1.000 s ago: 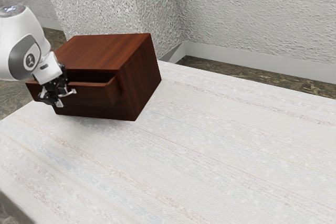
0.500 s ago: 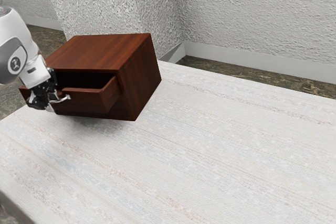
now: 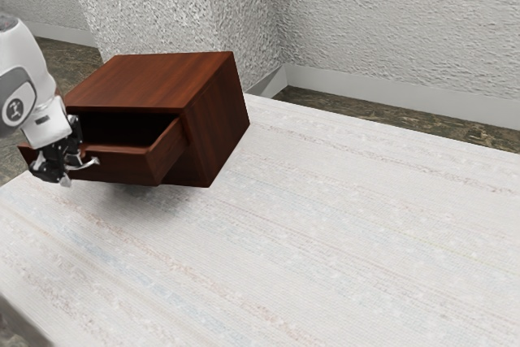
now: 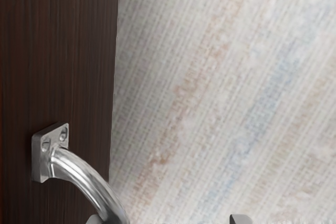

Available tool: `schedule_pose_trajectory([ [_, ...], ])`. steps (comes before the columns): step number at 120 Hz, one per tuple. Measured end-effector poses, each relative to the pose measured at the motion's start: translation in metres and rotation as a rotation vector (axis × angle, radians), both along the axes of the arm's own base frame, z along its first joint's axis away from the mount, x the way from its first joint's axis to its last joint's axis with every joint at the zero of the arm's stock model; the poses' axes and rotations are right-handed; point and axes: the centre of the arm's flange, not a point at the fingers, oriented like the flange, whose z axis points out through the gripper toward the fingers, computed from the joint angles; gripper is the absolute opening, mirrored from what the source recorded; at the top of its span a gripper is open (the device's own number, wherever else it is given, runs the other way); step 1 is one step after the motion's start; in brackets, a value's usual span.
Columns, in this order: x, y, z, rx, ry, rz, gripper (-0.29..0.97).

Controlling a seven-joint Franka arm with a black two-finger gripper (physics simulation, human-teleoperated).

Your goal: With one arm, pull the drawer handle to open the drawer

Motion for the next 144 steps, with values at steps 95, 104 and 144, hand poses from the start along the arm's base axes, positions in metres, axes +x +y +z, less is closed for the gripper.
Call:
schedule_pose_trajectory([
  [95,-0.036,-0.012,0.003,0.011,0.008,-0.008,0.41],
  [104,-0.041,-0.01,0.01,0.015,-0.002,-0.002,0.44],
  [144,-0.067,-0.007,0.106,0.035,-0.104,0.043,0.6],
])
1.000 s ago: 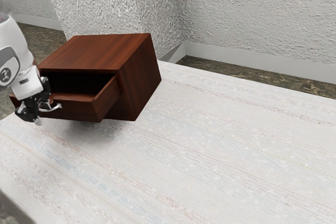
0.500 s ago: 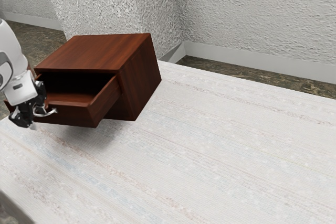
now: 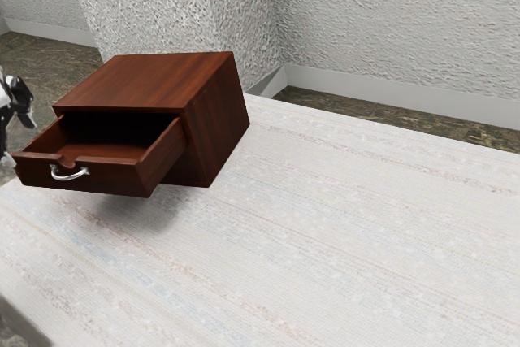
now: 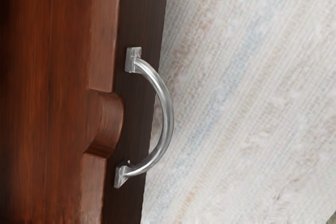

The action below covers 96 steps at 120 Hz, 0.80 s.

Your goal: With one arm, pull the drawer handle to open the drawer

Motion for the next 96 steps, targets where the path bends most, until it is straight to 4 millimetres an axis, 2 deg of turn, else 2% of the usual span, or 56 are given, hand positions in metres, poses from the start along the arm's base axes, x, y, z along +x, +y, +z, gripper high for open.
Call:
schedule_pose_trajectory([
  [8,-0.005,0.0,0.019,-0.044,-0.025,0.03,0.62],
  [18,-0.008,-0.007,0.025,-0.115,-0.03,0.073,0.64],
  [33,-0.002,-0.038,0.028,-0.196,-0.016,0.103,0.66],
  [48,0.001,-0.06,0.047,-0.226,-0.021,0.131,0.67],
  [63,0.004,-0.073,0.047,-0.248,-0.002,0.167,0.67],
  [96,0.002,-0.084,0.045,-0.28,0.024,0.239,0.68],
])
